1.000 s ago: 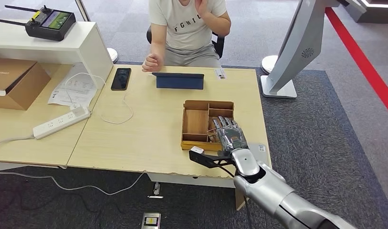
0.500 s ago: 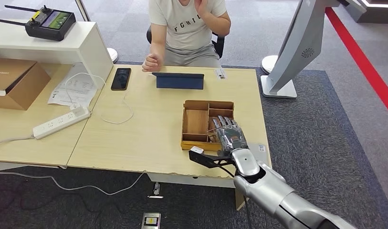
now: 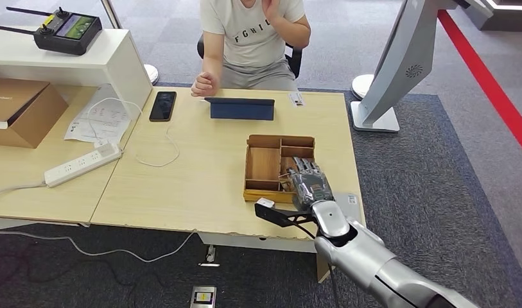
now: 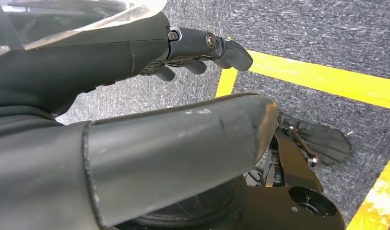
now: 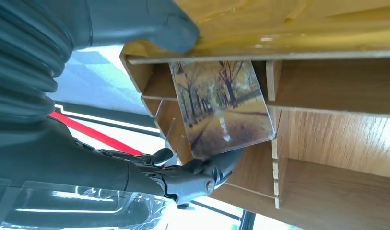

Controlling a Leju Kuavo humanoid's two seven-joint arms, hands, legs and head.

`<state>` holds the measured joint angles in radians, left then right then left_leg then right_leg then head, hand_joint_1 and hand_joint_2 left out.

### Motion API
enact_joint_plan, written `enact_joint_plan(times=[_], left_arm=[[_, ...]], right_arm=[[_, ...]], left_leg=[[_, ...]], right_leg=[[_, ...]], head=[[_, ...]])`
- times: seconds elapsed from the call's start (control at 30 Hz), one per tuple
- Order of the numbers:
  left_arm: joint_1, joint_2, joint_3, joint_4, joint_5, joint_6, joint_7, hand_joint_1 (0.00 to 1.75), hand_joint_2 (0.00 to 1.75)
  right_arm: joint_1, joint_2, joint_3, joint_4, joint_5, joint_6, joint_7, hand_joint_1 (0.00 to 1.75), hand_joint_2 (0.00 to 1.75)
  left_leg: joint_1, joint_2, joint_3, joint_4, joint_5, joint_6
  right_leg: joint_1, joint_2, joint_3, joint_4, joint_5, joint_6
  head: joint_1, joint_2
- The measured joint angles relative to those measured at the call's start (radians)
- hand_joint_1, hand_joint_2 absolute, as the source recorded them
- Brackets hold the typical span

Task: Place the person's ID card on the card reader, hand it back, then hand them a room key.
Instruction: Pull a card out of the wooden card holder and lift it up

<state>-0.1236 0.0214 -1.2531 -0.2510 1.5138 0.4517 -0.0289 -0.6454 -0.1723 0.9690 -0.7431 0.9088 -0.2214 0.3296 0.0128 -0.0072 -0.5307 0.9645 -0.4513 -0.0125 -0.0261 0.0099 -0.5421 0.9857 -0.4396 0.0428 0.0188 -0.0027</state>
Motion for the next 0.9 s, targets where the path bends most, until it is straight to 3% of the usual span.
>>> enact_joint_plan(times=[0.9], left_arm=[[0.0,0.0,-0.013,0.0,-0.008,0.0,0.005,0.0,0.0]], right_arm=[[-0.013,0.014,0.0,0.026,0.0,0.008,-0.003,1.75,1.75]], left_leg=[[0.0,0.0,0.001,0.0,0.0,0.0]], right_leg=[[0.0,0.0,0.0,0.0,0.0,0.0]], head=[[0.0,0.0]])
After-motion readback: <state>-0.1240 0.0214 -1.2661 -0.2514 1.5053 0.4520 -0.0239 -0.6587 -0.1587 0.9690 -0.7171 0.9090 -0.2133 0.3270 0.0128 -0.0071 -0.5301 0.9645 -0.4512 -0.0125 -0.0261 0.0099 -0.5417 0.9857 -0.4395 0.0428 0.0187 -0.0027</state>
